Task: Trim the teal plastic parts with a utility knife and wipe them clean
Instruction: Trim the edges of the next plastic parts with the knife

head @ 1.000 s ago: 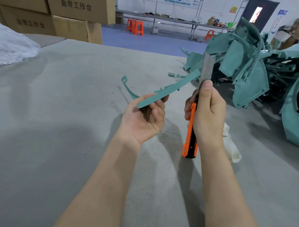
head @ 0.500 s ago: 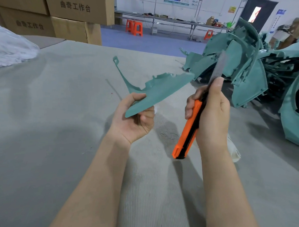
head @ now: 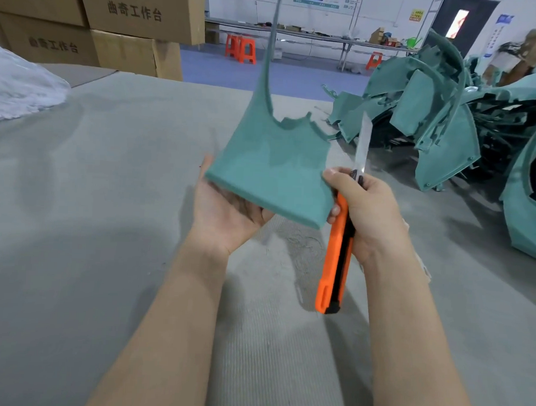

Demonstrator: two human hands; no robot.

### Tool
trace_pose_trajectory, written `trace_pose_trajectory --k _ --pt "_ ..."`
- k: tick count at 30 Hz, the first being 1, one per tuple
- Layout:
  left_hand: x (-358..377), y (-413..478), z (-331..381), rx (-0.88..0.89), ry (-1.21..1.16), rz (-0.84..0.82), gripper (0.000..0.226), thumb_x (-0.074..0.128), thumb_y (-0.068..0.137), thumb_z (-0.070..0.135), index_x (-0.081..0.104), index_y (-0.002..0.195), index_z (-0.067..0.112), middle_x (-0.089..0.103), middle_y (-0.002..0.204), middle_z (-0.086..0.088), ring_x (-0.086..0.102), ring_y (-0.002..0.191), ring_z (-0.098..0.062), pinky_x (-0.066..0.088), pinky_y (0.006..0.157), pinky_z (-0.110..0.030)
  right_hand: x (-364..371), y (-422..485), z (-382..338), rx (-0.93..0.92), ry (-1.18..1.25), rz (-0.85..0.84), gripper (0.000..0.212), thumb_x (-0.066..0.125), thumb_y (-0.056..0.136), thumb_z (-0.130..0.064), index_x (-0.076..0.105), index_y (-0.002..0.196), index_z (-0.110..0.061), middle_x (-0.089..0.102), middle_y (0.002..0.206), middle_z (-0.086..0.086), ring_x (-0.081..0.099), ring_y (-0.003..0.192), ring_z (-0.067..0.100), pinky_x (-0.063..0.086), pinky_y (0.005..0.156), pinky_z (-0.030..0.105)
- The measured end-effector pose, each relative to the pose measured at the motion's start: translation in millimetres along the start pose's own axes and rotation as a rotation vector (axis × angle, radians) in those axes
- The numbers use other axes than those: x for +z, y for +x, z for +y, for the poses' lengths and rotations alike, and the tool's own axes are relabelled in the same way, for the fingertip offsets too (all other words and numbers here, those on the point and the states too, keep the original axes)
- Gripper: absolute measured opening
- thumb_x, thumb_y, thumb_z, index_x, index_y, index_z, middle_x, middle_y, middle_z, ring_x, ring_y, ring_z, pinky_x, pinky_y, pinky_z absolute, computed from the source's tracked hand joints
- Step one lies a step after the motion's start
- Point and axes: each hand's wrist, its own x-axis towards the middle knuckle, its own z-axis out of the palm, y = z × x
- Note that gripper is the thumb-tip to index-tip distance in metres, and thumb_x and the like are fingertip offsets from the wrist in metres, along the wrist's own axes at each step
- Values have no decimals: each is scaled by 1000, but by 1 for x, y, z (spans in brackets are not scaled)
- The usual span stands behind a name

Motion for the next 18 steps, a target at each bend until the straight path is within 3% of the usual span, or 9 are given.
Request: trace_pose_trajectory --k 2,4,6,8,10,12,14,18 --pt "3 -2 0 9 -50 -151 83 27 88 75 75 101 9 70 113 -10 69 99 -28 57 78 -39 1 1 -1 -37 12 78 10 63 92 -9 59 82 -10 46 45 -4 41 35 7 38 39 19" --pt "8 -5 2 6 -73 -260 96 35 76 84 58 129 7 57 135 -13 57 121 -29 49 95 -42 0 1 -2 -62 44 146 7 62 92 -8 59 86 -7 45 44 -5 41 35 7 38 38 19" --pt "16 -7 -1 4 79 -283 93 42 75 78 46 139 11 50 142 -11 50 130 -27 46 100 -43 0 1 -2 -72 51 177 6 62 92 -8 58 88 -6 45 43 -6 41 35 7 38 38 18" --pt "23 -6 -12 5 323 -201 68 54 83 59 52 132 14 59 133 -10 58 121 -25 53 89 -40 1 1 -1 -82 6 164 9 62 92 -9 57 84 -9 45 42 -5 41 35 7 38 39 19" --pt "28 -3 -24 34 384 -98 43 64 87 35 57 123 12 69 117 -9 67 105 -23 57 77 -34 3 -1 0 -98 -68 126 13 62 92 -13 57 81 -12 46 43 -6 43 36 9 39 40 20" --pt "29 0 -30 86 308 13 26 61 90 18 61 114 11 73 104 -7 71 91 -19 58 69 -29 5 -2 1 -133 -113 91 15 61 94 -21 56 82 -13 49 47 -7 45 37 9 39 41 20" --pt "30 0 -27 119 191 97 16 60 90 11 63 106 12 74 95 -5 72 82 -17 57 62 -26 7 -3 3 -169 -172 79 32 55 97 -39 55 85 -10 53 53 -6 46 39 11 39 41 20" --pt "32 -4 -18 141 -12 233 7 65 86 8 65 92 10 74 79 -4 71 68 -15 54 52 -21 10 -5 4 -204 -219 56 57 29 102 -53 49 65 -15 49 52 -1 44 40 13 37 40 22"
